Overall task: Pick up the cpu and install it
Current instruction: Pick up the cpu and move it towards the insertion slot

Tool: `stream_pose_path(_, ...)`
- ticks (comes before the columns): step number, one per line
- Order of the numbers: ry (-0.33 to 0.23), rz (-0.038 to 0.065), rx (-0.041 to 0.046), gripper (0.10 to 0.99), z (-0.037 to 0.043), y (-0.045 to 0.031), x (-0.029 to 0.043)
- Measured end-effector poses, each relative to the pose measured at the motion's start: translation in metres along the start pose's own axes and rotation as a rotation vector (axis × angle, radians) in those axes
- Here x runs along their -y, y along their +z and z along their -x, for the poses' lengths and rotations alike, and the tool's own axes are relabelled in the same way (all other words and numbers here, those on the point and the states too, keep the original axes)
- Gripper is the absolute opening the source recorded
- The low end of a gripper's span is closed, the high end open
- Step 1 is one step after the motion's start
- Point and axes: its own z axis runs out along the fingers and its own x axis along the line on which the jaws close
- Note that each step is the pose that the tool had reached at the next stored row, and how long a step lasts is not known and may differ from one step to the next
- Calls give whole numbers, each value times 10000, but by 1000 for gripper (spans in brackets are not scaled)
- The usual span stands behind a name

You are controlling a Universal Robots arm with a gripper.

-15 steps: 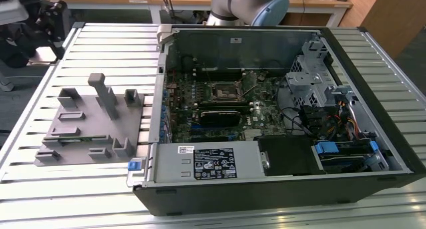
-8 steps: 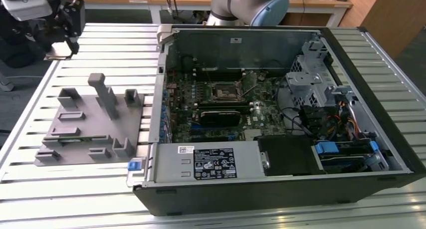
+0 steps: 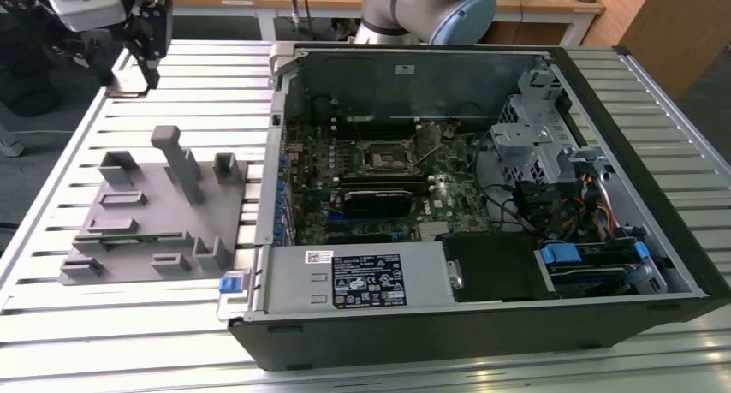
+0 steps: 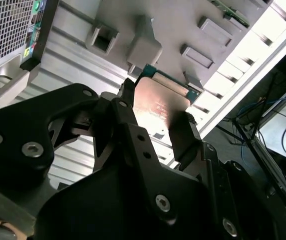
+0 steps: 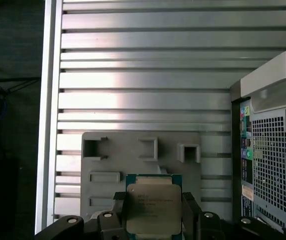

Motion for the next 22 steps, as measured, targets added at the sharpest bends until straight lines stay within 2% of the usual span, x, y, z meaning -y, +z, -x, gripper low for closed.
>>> stream_pose_path(3,0,-2,-1,533,107,-3,-3)
stream_pose_path(10,2,-49,5,533,236,-2,-3)
stream_pose_path(12,2,-51,7,533,294,-1,-3)
stream_pose_path(22,0,-54,28,533,694,-4,-10)
